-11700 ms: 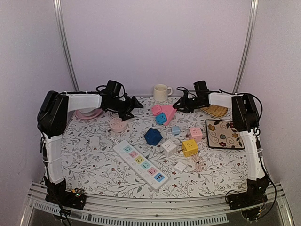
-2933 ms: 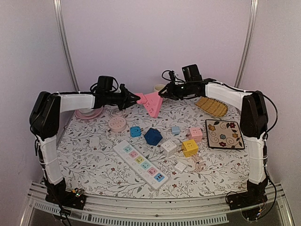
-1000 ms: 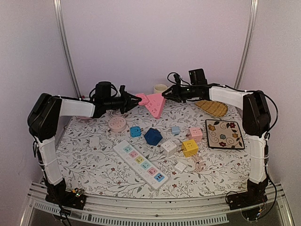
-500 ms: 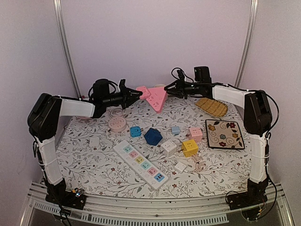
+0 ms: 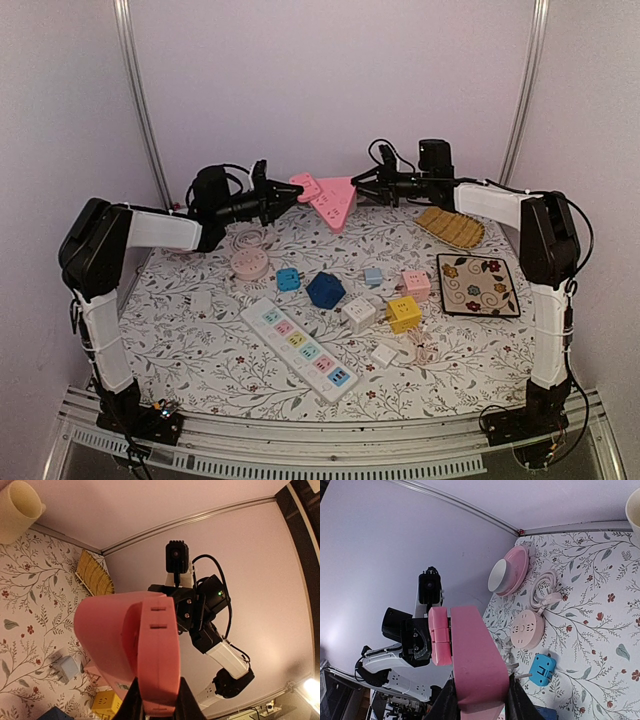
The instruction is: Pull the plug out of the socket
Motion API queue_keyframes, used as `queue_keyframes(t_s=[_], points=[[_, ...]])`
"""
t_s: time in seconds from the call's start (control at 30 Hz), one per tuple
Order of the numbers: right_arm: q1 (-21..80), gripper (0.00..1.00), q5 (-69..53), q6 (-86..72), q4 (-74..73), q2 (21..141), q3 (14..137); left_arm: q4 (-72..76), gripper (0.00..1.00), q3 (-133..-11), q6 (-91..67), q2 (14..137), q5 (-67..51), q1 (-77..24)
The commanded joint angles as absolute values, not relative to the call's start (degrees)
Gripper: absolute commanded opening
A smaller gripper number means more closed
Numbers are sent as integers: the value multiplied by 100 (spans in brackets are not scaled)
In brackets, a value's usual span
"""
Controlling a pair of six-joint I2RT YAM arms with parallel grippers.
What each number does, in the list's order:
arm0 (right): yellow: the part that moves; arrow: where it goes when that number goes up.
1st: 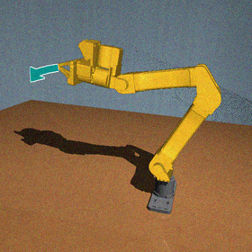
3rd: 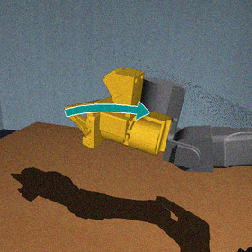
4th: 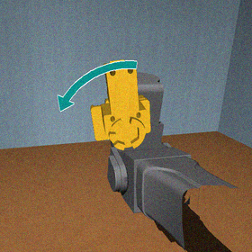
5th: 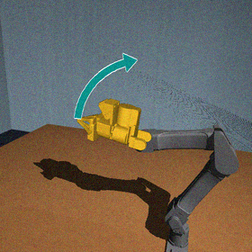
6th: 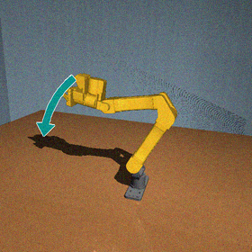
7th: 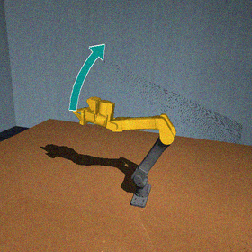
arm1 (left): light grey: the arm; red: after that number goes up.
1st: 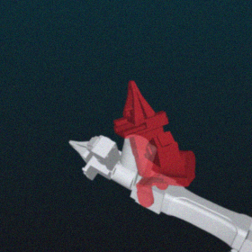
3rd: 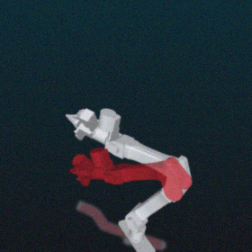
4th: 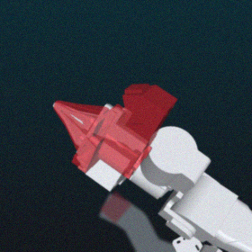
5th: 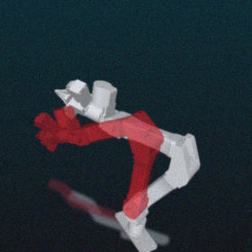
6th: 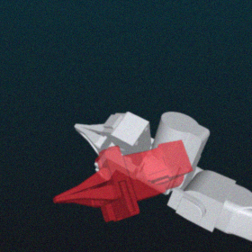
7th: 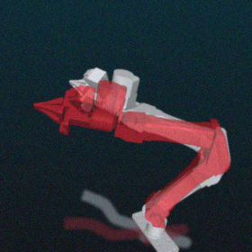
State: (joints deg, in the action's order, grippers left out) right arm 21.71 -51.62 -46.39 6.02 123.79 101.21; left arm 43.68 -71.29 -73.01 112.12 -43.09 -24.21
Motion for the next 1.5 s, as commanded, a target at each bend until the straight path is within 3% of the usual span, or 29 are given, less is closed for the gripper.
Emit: queue_keyframes(t_s=[0.0,0.37,0.57,0.77,1.03,1.33,1.47], points=[[1971,3,-4495,-4854,580,12445,9875,5972,0,-7267,-7416,11046,-5267,-2723],[1916,3,-4707,-5171,908,12529,9817,6277,0,-7436,-7427,11104,-5453,-2851],[1918,3,-4540,-5213,928,12446,9685,5556,0,-7538,-6871,10973,-5297,-2889],[1918,3,-3859,-4662,845,11979,9372,6747,0,-7525,-7920,11142,-5078,-2891],[1934,3,-3978,-4942,947,12061,9375,6791,0,-7771,-8222,11384,-4915,-2894],[1864,3,-3702,-4708,706,12426,9642,4300,0,-7462,-6812,10820,-4413,-2801],[1864,3,-3487,-4460,460,12589,9770,2099,0,-7687,-5742,10681,-3922,-2751]])
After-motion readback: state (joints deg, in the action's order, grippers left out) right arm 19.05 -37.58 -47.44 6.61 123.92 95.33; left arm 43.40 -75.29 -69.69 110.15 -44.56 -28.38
